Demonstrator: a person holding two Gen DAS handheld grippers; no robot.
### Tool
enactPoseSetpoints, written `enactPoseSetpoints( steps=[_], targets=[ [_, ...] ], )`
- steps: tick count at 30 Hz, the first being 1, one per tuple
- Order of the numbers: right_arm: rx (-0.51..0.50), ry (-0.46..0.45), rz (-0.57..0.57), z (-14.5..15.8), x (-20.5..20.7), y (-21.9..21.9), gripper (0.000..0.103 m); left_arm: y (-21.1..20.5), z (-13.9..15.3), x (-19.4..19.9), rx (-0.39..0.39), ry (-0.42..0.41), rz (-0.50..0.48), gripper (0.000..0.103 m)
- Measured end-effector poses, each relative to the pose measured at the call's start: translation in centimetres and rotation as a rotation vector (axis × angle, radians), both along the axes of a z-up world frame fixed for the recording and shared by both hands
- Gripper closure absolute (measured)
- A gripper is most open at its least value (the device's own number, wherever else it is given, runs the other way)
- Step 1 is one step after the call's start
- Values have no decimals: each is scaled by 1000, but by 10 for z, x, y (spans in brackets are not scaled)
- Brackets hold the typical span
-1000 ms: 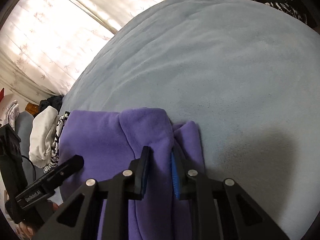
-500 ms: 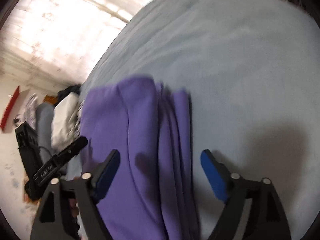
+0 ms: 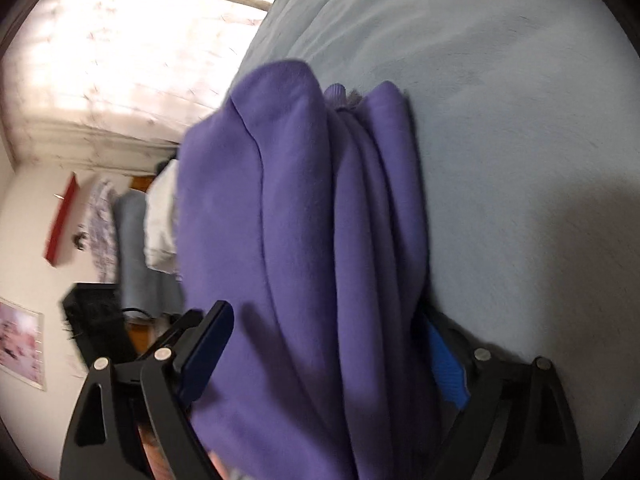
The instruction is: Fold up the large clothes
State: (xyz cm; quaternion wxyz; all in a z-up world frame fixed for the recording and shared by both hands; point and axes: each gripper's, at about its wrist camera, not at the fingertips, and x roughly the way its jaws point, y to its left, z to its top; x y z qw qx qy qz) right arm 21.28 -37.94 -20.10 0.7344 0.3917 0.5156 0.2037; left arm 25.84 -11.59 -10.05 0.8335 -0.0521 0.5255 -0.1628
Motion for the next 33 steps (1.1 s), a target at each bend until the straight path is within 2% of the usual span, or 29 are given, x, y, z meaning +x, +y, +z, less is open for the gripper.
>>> enactPoseSetpoints(
  steps=[4, 6, 8, 9, 11, 17, 22, 25, 28, 33],
  targets=[
    [-58, -9, -21, 1, 3, 8, 14, 3, -3, -4, -6, -17, 3, 0],
    [-89, -46, -29, 5, 0, 11, 27, 5, -3, -6, -9, -25, 3, 0],
    [-78, -69, -43, 8, -7, 9, 52, 6, -2, -8, -8, -29, 3, 0],
    [-61, -87, -53, 13, -11, 8, 55, 7, -1, -10, -8, -31, 6, 0],
    [-91, -126, -54, 28, -13, 12, 61, 6, 5, -11, -5, -40, 10, 0],
    [-214, -288, 4, 105, -27, 62, 64, 30, 35, -36, 18, -137, 30, 0],
    [-439, -413, 104, 162, -37, 146, 64, 88, 53, -63, -19, -157, 120, 0],
    [-539, -439, 126, 179, -36, 200, 63, 133, 56, -80, -45, -147, 186, 0],
    [-690, -463, 145, 192, -40, 257, 62, 180, 55, -99, -55, -148, 246, 0],
    [-947, -518, 249, 189, -50, 360, 58, 257, 45, -126, -72, -127, 366, 0]
  ],
)
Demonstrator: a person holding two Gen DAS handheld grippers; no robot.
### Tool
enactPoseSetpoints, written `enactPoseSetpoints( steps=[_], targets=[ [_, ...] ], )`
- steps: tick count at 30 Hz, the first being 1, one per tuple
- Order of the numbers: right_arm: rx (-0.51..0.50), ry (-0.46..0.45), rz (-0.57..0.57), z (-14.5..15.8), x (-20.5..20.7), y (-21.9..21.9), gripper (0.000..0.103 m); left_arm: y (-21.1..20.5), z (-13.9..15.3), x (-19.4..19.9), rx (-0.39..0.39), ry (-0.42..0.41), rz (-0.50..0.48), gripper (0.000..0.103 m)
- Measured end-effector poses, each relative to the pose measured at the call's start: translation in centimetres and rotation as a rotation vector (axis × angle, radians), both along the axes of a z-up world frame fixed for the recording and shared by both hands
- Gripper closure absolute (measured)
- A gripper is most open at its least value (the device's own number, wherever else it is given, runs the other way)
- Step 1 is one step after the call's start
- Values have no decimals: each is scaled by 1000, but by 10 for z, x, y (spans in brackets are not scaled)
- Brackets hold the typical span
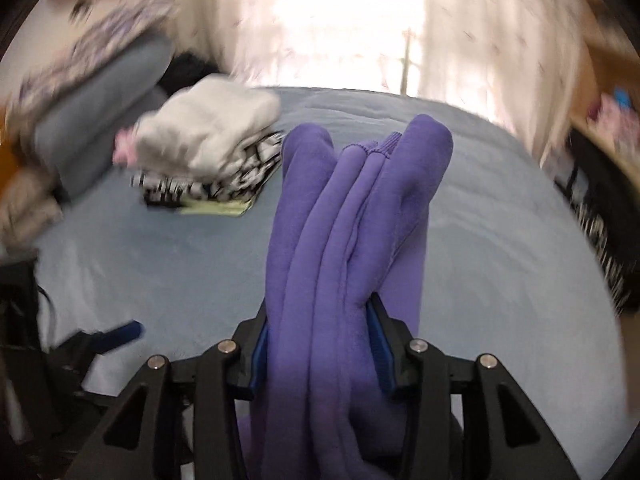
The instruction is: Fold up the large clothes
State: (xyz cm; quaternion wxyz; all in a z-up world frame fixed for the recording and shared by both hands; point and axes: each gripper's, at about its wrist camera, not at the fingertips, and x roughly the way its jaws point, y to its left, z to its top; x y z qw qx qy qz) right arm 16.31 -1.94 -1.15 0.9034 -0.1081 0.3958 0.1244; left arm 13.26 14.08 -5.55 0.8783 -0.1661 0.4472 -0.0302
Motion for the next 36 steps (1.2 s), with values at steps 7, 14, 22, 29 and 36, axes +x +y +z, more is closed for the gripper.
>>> enactPoseSetpoints(
  steps=[7, 14, 22, 29, 36],
  targets=[
    [-317, -36, 108, -51, -13, 126, 53, 94, -28, -36, 74, 87, 170, 1],
    [-326, 70, 219, -90, -29, 189, 47, 140, -48, -54, 148, 177, 216, 1],
    [62, 176, 298, -42, -52, 180, 47, 155, -37, -54, 43, 138, 242, 1],
    [304, 119, 169, -15, -46, 75, 47, 129, -4, -40, -60, 55, 143, 1],
    [276, 157, -35, -49, -33, 5, 60, 62, 25, -16, -40, -15, -34, 1]
  ],
)
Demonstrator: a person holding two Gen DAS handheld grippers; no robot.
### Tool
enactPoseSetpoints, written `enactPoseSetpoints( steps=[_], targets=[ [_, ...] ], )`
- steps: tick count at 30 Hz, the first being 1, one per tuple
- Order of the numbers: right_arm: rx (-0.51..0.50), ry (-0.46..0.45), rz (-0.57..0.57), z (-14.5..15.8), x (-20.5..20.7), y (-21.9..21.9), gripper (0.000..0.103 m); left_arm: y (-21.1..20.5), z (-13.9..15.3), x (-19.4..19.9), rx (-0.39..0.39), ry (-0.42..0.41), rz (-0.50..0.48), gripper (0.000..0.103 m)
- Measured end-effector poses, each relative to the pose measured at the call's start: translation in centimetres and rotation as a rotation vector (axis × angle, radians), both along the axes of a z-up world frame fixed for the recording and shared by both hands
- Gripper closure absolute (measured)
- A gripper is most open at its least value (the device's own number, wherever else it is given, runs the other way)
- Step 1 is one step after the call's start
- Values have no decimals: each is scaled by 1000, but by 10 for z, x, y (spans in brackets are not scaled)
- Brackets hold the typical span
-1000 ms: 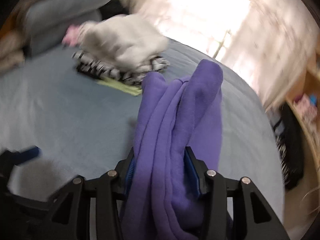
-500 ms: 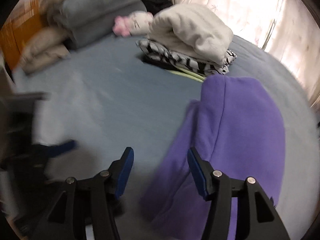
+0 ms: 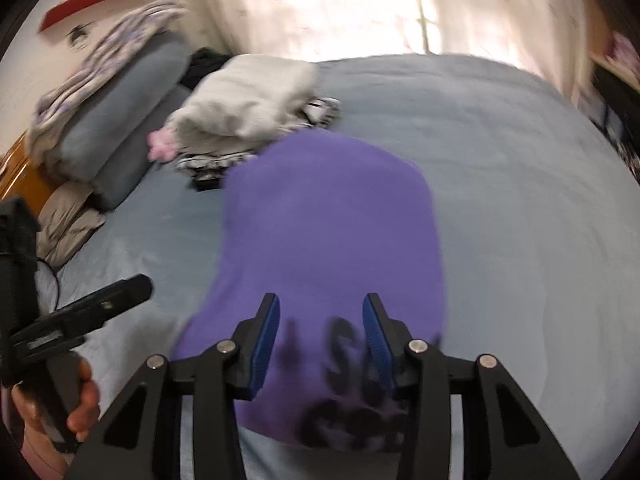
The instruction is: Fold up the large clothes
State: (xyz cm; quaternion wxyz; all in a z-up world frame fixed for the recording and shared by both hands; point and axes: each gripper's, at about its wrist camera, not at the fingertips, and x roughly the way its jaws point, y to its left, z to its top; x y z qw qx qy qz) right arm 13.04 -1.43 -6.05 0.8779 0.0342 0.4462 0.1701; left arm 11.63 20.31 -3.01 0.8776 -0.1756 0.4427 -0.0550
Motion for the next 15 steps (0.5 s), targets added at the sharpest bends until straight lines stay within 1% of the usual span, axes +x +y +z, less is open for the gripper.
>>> enactPoseSetpoints(
  steps=[3, 4, 6, 8, 11, 13, 15],
  targets=[
    [19, 35, -36, -17, 5, -7, 60, -27, 0, 12, 39, 8, -43, 1],
    [40, 54, -31, -23, 4, -8, 60, -32, -1, 15, 41, 15, -50, 1],
    [86, 65, -12, -33, 6, -4, 59, -40, -3, 18, 25, 26, -57, 1],
    [92, 53, 50, -36, 1, 12, 59, -44, -3, 21, 18, 22, -59, 1],
    [51, 30, 122, -42, -2, 40, 57, -47, -10, 26, 49, 33, -49, 1],
    [40, 13, 142, -47, -4, 54, 57, -46, -22, 31, 65, 70, -32, 1],
    [55, -7, 135, -52, -4, 58, 56, -44, -34, 37, 78, 104, -11, 1]
  ],
)
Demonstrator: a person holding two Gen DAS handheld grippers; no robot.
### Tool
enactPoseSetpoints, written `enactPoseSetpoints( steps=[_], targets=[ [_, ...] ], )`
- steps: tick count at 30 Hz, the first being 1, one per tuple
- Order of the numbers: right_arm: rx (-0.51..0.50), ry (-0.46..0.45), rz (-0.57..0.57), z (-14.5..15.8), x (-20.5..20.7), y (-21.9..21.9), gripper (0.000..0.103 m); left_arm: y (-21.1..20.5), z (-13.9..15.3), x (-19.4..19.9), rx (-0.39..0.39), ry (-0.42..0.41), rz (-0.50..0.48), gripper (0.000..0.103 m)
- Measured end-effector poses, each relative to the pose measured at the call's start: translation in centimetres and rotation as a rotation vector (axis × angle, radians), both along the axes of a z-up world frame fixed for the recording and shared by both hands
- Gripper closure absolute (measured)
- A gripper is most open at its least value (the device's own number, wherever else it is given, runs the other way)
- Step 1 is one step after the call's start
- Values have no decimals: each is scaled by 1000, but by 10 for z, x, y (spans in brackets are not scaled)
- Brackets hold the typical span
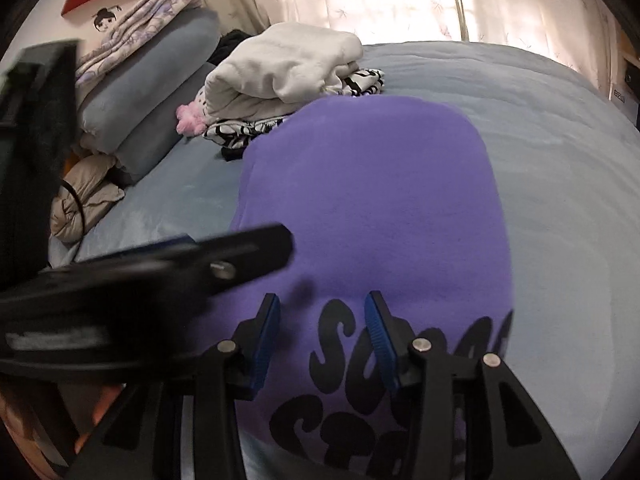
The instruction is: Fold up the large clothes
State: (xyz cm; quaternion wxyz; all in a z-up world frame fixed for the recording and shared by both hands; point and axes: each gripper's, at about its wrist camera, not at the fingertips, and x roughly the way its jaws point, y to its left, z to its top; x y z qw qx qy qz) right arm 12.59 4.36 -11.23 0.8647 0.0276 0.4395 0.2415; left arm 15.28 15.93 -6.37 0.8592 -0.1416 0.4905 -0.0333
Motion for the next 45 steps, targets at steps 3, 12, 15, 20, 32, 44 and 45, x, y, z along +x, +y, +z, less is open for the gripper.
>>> enactPoseSetpoints(
  steps=[3, 12, 15, 20, 32, 44, 45],
  targets=[
    [9, -29, 3, -2, -3, -2, 56, 5, -24, 9, 48, 68, 32, 1],
    [23, -20, 13, 0, 6, -23, 61, 25, -33, 4, -75, 54, 109, 1],
    [43, -16, 3, -1, 5, -30, 63, 30, -39, 4, -30, 69, 136, 1],
    [74, -10, -10, -5, 8, -30, 64, 27, -50, 12, 31, 64, 165, 0],
    [50, -27, -8, -9, 16, -18, 64, 38, -78, 39, -6, 43, 194, 0],
    [92, 56, 14, 21, 7, -47, 59, 31, -22, 8, 60, 16, 95, 0],
    [96, 64, 21, 23, 6, -52, 54, 34, -14, 2, 65, 10, 73, 0]
  ],
)
